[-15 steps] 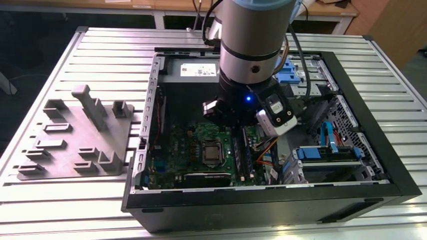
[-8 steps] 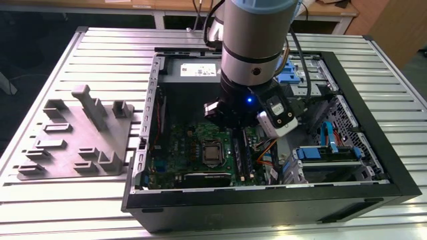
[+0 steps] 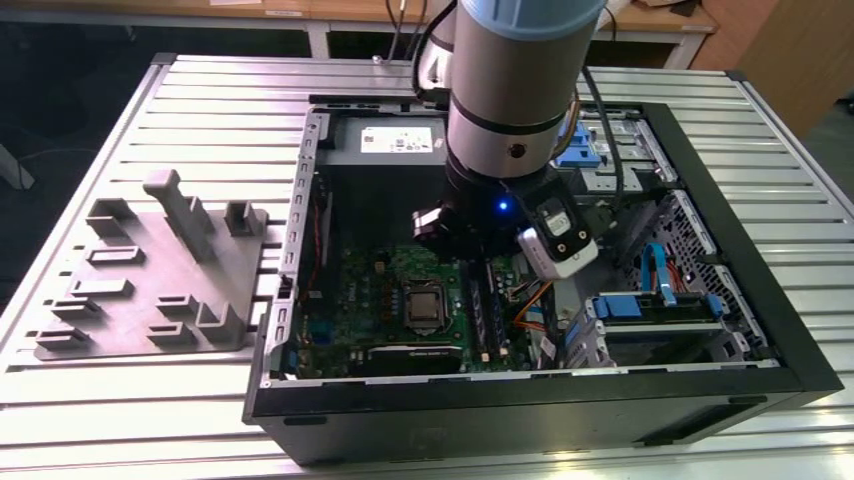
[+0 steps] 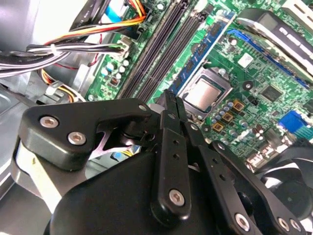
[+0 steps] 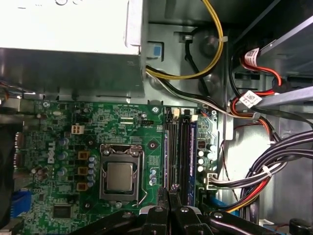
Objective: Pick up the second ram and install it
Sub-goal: 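Insert the second ram into the second slot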
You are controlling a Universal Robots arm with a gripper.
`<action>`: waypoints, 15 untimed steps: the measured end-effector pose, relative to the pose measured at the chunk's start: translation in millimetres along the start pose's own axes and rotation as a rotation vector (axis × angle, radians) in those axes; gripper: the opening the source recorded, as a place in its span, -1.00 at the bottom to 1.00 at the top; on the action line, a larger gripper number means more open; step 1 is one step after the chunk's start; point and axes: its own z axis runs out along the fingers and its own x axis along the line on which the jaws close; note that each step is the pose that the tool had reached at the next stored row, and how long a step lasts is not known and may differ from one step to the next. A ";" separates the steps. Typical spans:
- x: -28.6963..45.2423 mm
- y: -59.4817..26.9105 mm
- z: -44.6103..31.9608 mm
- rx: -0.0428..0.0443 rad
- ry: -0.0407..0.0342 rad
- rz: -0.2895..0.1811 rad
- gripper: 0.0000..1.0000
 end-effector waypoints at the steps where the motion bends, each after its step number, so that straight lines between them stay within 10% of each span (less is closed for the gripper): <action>1: -0.6 -0.1 0.7 0.0001 0.0000 0.000 -0.76; 15: -7.9 -0.8 14.0 -0.0014 0.0000 0.000 -0.76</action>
